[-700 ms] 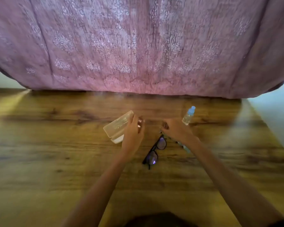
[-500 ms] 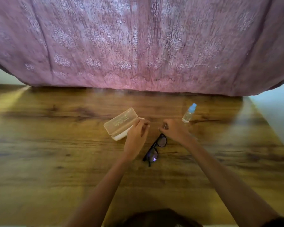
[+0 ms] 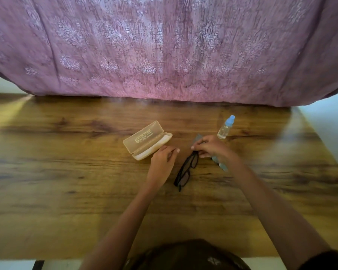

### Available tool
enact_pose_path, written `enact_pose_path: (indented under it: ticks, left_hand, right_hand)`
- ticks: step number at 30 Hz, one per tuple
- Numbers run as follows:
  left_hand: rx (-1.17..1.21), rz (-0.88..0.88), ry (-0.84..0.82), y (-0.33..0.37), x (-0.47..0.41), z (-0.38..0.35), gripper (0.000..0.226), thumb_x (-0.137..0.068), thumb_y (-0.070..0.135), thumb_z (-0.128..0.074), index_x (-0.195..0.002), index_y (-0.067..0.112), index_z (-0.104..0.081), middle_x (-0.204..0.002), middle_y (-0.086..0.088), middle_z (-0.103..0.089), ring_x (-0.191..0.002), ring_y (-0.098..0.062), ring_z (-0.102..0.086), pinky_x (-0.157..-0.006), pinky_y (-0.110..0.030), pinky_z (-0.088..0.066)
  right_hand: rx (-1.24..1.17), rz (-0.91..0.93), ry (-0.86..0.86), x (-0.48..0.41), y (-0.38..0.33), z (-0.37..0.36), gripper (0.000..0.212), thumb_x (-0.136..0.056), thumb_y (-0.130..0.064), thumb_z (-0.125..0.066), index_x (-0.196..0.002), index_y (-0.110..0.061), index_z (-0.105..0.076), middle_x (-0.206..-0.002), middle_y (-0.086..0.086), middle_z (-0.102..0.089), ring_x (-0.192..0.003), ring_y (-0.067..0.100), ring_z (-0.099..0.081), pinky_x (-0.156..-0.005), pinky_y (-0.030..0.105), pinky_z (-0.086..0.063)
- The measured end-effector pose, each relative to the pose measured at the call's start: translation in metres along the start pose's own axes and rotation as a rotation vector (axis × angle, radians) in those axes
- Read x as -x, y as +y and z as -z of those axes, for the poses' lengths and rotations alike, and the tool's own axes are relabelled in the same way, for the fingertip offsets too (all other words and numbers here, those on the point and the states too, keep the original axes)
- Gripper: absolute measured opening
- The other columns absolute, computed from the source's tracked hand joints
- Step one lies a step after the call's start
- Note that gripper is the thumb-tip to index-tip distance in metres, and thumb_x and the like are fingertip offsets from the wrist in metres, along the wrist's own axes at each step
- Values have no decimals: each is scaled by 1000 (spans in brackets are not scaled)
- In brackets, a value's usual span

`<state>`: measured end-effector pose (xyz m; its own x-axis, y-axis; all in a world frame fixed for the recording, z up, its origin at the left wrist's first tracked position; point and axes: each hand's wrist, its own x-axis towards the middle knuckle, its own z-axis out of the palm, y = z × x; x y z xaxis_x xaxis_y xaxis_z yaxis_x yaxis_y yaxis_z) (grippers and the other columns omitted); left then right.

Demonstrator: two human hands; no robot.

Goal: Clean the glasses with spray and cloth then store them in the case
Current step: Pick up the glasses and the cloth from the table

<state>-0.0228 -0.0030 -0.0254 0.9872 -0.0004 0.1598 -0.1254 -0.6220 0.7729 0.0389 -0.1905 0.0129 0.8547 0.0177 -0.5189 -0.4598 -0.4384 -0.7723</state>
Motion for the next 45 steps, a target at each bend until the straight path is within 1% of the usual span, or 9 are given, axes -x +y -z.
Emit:
enact_pose_path:
  ticks: [5, 11, 16, 19, 23, 28, 34, 41, 45]
  left_hand:
    - [-25, 41, -180, 3, 1, 3, 29, -94, 38, -58, -99, 14, -73, -81, -3, -68, -71, -16, -62, -69, -34, -52]
    - [-38, 71, -225, 9, -7, 11, 27, -91, 34, -65, -106, 14, -74, -96, 3, -73, -80, -7, -62, -67, -9, -42]
    - [-50, 95, -241, 15, -17, 18, 22, -90, 28, -67, -104, 13, -74, -93, 4, -73, -79, -5, -61, -72, -15, -45]
    - [-43, 106, -186, 19, -21, 22, 19, -89, 28, -67, -97, 12, -75, -78, 9, -68, -67, 0, -58, -61, -10, -41]
    - [-11, 154, -102, 21, -30, 31, 18, -89, 29, -68, -95, 14, -76, -72, 8, -67, -61, 1, -57, -54, -6, -39]
    - [245, 341, -99, 18, -40, 39, 11, -87, 29, -69, -76, 27, -71, -68, 6, -69, -60, -1, -62, -66, -17, -47]
    - [479, 541, 2, 9, -49, 45, 21, -89, 27, -69, -102, 11, -73, -91, 2, -71, -71, -5, -67, -73, -15, -50]
    - [552, 587, 37, 8, -53, 48, 20, -88, 25, -70, -100, 9, -74, -91, 1, -72, -74, -7, -68, -77, -17, -53]
    - [652, 630, 28, 9, -56, 52, 14, -87, 21, -72, -90, 7, -74, -81, -1, -71, -70, -8, -66, -89, -26, -54]
  right_hand:
    - [-110, 42, 4, 0, 3, 8, 6, -81, -10, -77, -83, -7, -72, -84, 6, -75, -70, 8, -72, -58, 15, -56]
    - [-307, 42, 48, 1, 2, 11, 13, -81, -5, -76, -90, 1, -70, -79, 7, -74, -68, 10, -73, -57, 17, -56]
    - [-405, 48, 11, 7, -1, 14, 22, -82, -2, -74, -100, 8, -66, -90, 13, -73, -70, 11, -73, -56, 17, -55]
    - [-416, 57, 1, 11, -1, 18, 23, -83, -2, -73, -103, 7, -66, -97, 16, -72, -78, 14, -73, -60, 19, -57]
    - [-348, 86, 4, 13, 2, 28, 24, -82, -5, -74, -103, 4, -68, -97, 12, -73, -87, 16, -72, -69, 19, -58]
    - [-168, 168, -15, 15, 5, 41, 16, -81, -12, -76, -95, -5, -74, -92, 5, -76, -80, 8, -72, -66, 13, -55]
    - [39, 217, -100, 21, 5, 48, 31, -63, -36, -83, -86, -15, -79, -87, -1, -77, -82, 10, -73, -70, 15, -54]
    - [312, 315, -50, 25, -4, 41, 20, -80, -32, -77, -88, -13, -78, -80, 1, -76, -72, 13, -71, -61, 15, -53]
    - [470, 448, 140, 28, -7, 31, 20, -90, -29, -68, -82, -13, -76, -65, -1, -71, -61, 17, -66, -63, 30, -54]
